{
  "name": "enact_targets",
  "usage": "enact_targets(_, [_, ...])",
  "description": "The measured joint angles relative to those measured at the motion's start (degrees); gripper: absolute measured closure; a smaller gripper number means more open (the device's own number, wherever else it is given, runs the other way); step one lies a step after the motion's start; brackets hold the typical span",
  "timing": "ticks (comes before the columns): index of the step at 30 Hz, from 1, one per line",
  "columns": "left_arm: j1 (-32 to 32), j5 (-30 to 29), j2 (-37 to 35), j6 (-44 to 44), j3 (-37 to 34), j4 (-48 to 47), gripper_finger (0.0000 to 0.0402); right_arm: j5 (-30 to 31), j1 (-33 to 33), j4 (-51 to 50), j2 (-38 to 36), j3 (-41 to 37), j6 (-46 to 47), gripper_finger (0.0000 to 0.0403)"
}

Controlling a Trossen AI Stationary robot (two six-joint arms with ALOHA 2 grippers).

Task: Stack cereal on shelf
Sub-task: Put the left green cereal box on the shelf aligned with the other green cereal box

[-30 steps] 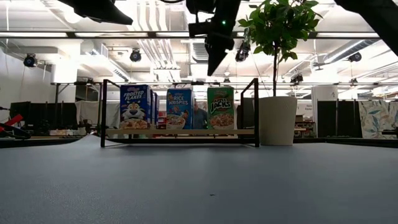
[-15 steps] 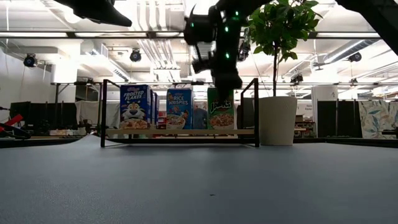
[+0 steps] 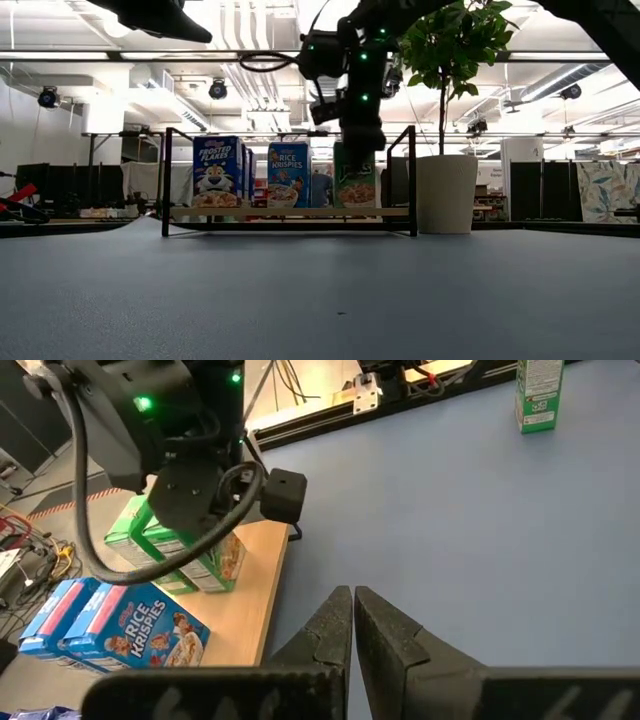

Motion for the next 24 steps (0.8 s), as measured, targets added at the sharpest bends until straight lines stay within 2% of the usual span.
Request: enact_targets(24, [-0.01, 0.00, 0.00, 0.01, 0.00, -0.01, 0.0402, 0.31, -0.28, 2.41, 0.00, 0.72, 1.18, 0.0390])
